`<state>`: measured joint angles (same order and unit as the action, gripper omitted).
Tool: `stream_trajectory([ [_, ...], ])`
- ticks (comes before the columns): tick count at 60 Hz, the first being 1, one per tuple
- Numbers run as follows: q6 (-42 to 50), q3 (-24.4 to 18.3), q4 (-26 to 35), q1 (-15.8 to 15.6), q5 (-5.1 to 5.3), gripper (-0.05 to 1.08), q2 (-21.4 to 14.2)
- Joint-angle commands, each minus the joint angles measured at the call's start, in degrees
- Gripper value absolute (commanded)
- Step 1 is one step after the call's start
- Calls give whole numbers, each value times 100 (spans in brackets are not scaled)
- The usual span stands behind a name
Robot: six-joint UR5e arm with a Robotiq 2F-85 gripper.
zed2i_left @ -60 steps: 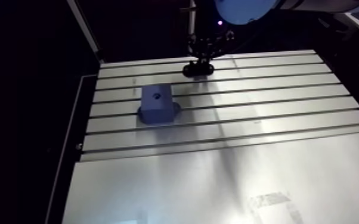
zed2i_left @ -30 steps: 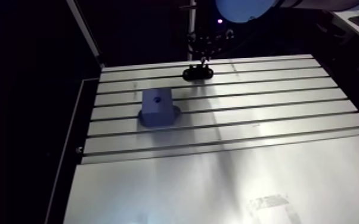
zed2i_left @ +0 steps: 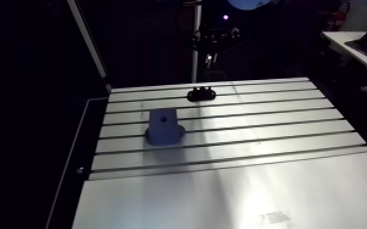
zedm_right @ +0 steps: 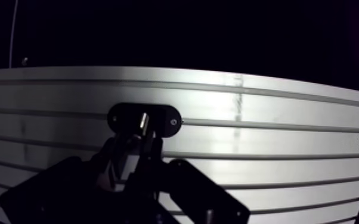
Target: Pick up the M10 bolt and insert it into the hex recess until seated.
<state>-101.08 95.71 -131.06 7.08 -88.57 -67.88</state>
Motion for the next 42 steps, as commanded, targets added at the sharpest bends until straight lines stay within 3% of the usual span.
stream_trajectory([
  [1, -20, -356, 1337, -83, -8, 75, -496],
  [5, -46, -529, 1916, -94, -50, 75, -745],
  [18, -347, -834, 3008, -179, -69, 75, -888],
  [27, -617, -1001, 3425, -423, -75, 75, -898],
  [42, -1324, -1214, 3549, -714, -84, 74, -848],
])
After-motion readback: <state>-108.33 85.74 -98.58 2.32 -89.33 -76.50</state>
